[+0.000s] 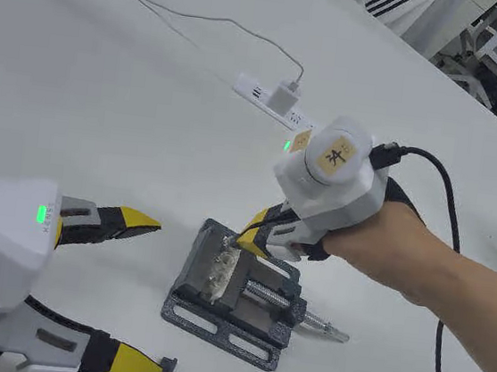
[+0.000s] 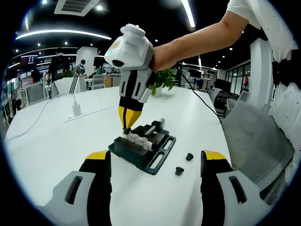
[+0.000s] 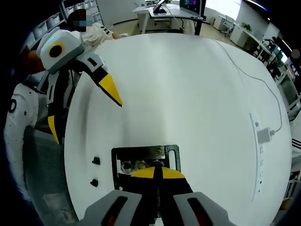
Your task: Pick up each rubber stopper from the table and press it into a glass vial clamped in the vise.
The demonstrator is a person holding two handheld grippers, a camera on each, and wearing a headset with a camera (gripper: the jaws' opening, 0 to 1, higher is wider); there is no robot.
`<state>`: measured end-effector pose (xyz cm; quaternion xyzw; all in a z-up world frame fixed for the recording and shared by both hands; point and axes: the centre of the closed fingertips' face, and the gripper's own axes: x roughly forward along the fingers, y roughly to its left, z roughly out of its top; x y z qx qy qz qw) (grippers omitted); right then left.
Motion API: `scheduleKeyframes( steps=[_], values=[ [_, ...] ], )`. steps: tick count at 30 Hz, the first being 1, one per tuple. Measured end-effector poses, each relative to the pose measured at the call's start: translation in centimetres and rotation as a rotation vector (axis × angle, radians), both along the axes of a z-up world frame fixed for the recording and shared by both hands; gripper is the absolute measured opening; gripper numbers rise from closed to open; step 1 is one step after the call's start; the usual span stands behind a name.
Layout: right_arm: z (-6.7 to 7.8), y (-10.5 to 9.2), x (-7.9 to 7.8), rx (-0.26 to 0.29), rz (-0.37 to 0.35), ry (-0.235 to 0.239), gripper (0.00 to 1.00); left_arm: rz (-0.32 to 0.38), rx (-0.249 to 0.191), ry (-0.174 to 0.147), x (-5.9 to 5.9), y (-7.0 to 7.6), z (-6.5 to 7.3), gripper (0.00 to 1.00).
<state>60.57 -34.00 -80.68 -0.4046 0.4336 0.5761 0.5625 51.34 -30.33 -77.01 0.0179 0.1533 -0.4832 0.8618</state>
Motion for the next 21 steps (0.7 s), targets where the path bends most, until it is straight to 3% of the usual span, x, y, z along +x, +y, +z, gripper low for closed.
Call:
scheduleKeyframes(
  steps=[21],
  values=[
    [-0.12,0.19,-0.14,-0.003,-0.003,-0.025,0.0,0.015,-0.017,-0.001,0.28,0.23,0.36,0.74]
  ],
)
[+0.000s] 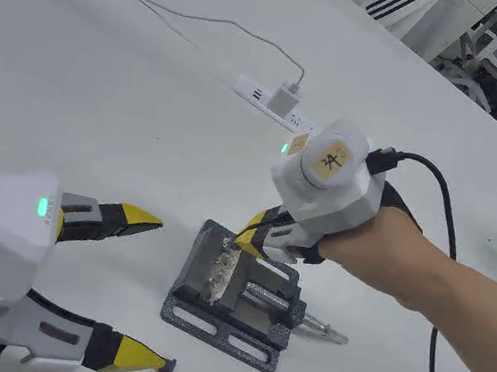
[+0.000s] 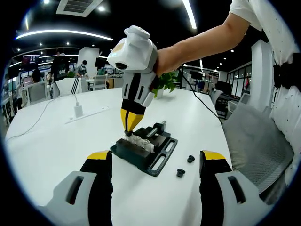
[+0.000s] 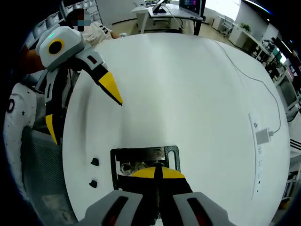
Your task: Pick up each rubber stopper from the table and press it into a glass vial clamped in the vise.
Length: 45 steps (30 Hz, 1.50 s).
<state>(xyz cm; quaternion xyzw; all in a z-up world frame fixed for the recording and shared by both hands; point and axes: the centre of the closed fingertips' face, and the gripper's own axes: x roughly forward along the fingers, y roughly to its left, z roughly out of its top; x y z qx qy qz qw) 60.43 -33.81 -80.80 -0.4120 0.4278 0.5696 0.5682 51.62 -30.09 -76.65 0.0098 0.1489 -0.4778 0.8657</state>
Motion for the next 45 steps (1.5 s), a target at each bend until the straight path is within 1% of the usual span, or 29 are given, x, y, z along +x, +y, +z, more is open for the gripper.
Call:
scheduleKeyframes(
  steps=[5,8,10,15,20,25,28,31,37,39,41,43,45],
  values=[
    [-0.03,-0.03,0.0,-0.012,-0.002,0.002,0.0,0.003,0.001,0.002,0.02,0.13,-0.07,0.74],
    [-0.04,-0.11,-0.03,-0.014,-0.017,0.016,0.0,0.001,0.001,-0.002,0.09,0.04,0.07,0.74],
    [-0.09,-0.1,0.0,-0.022,-0.008,0.012,0.0,0.002,0.002,-0.004,0.15,0.06,0.13,0.74],
    [-0.14,-0.11,-0.25,-0.034,0.021,-0.028,0.0,0.007,-0.002,-0.003,0.23,0.1,0.18,0.74],
    [-0.16,-0.19,-0.36,-0.025,0.057,-0.073,0.0,0.005,-0.001,-0.005,0.23,0.07,0.24,0.74],
    [-0.14,-0.18,-0.23,-0.027,0.083,-0.081,0.0,0.008,0.0,-0.003,0.25,0.12,0.21,0.74],
    [-0.18,-0.11,-0.38,-0.041,0.116,-0.103,0.0,0.01,-0.001,-0.004,0.29,0.13,0.22,0.74],
    [-0.16,-0.13,-0.3,-0.042,0.129,-0.111,0.0,0.014,-0.003,-0.004,0.35,0.18,0.18,0.74],
    [-0.26,-0.09,-0.3,-0.071,0.17,-0.121,0.0,0.014,-0.001,-0.004,0.36,0.12,0.22,0.74],
    [-0.31,-0.12,-0.37,-0.072,0.197,-0.142,0.0,0.018,-0.002,-0.006,0.4,0.15,0.32,0.74],
    [-0.35,-0.11,-0.46,-0.074,0.203,-0.16,0.0,0.021,-0.002,-0.006,0.39,0.18,0.39,0.74],
    [-0.35,-0.1,-0.44,-0.075,0.204,-0.168,0.0,0.02,0.001,-0.006,0.34,0.18,0.38,0.74],
    [-0.31,-0.11,-0.31,-0.063,0.183,-0.163,0.0,0.017,0.003,-0.005,0.2,0.09,0.38,0.74]
  ],
)
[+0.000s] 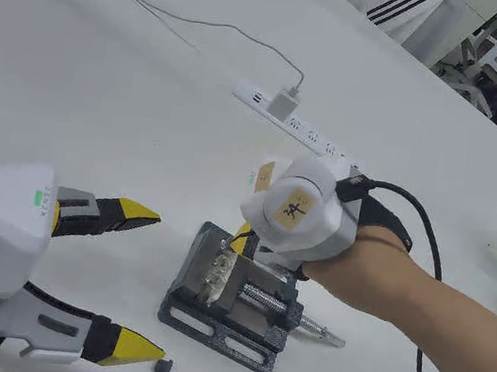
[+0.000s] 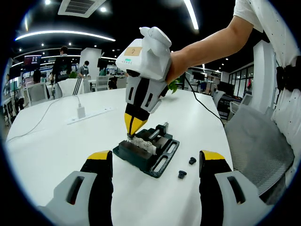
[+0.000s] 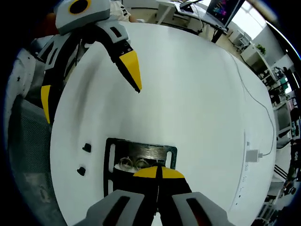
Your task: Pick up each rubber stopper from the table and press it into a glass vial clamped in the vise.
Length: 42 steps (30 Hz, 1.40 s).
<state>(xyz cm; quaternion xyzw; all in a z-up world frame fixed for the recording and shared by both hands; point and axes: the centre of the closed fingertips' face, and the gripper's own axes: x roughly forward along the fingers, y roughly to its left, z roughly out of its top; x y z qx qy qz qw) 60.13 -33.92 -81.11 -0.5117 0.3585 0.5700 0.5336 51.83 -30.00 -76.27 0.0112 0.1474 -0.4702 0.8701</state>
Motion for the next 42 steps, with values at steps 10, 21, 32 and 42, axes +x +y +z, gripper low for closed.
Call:
scheduleKeyframes(
  steps=[10,21,32,42],
  values=[
    [0.3,-0.1,0.1,0.092,-0.088,0.023,0.0,-0.005,0.027,-0.007,-0.8,0.3,1.0,0.74],
    [0.5,-0.2,0.3,0.185,-0.137,0.039,0.0,0.012,0.053,-0.013,-1.3,0.8,1.9,0.73],
    [1.5,-0.4,0.6,0.278,-0.23,0.062,0.03,0.008,0.065,-0.019,-1.6,0.5,2.3,0.73],
    [3.8,-0.4,0.4,0.378,-0.281,0.082,0.12,-0.015,0.094,-0.019,-2.0,0.3,2.4,0.73]
  ],
)
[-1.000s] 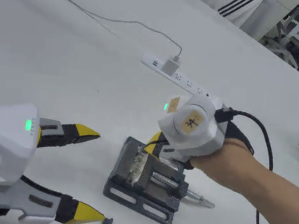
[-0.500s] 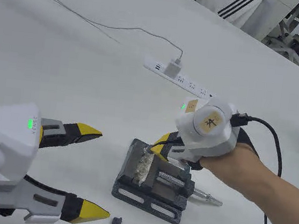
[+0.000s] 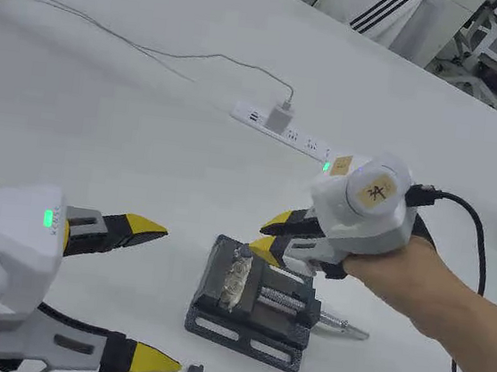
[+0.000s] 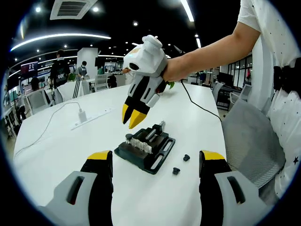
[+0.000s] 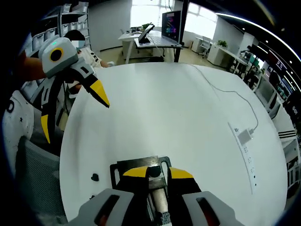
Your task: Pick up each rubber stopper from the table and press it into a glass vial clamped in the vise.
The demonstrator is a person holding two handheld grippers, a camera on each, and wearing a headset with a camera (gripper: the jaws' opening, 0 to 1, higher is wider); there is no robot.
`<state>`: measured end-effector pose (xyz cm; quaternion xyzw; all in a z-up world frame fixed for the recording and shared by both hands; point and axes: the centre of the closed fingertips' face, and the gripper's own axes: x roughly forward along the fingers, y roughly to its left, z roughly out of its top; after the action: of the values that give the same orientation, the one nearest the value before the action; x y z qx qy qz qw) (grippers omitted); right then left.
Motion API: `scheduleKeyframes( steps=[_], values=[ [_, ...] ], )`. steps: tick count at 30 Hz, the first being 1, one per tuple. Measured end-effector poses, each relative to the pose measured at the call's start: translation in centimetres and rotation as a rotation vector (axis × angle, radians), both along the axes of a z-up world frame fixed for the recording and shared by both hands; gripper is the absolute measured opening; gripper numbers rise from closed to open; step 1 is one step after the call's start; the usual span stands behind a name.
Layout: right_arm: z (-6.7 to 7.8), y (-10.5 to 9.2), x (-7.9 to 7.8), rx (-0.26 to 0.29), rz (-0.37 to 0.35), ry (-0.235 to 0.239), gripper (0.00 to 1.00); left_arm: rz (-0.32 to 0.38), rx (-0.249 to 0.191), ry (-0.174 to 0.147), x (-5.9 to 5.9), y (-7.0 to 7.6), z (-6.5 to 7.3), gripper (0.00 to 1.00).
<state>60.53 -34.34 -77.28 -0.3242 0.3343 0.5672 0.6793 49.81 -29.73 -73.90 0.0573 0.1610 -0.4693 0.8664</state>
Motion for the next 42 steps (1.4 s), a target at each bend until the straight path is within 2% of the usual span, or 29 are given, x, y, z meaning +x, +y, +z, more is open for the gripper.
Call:
scheduleKeyframes(
  steps=[5,13,26,30,33,42],
  values=[
    [1.1,-0.4,-0.7,0.049,-0.017,0.017,0.2,-0.012,0.016,0.001,-0.2,0.0,0.0,0.73],
    [2.2,-1.4,-2.0,0.097,-0.023,0.012,0.31,-0.036,0.051,-0.007,-0.4,0.1,0.1,0.73],
    [3.9,-3.9,-4.1,0.215,-0.063,0.009,0.45,-0.086,0.115,-0.011,-0.9,-0.4,-0.1,0.72],
    [3.9,-4.8,-4.9,0.24,-0.073,0.012,0.54,-0.1,0.13,-0.01,-1.0,-0.7,-0.2,0.71],
    [3.9,-5.5,-5.3,0.255,-0.084,0.018,0.56,-0.106,0.136,-0.008,-1.0,-0.9,-0.1,0.7],
    [3.5,-7.0,-6.8,0.321,-0.095,0.032,0.69,-0.146,0.178,-0.006,-1.2,-1.5,-0.4,0.7]
  ],
)
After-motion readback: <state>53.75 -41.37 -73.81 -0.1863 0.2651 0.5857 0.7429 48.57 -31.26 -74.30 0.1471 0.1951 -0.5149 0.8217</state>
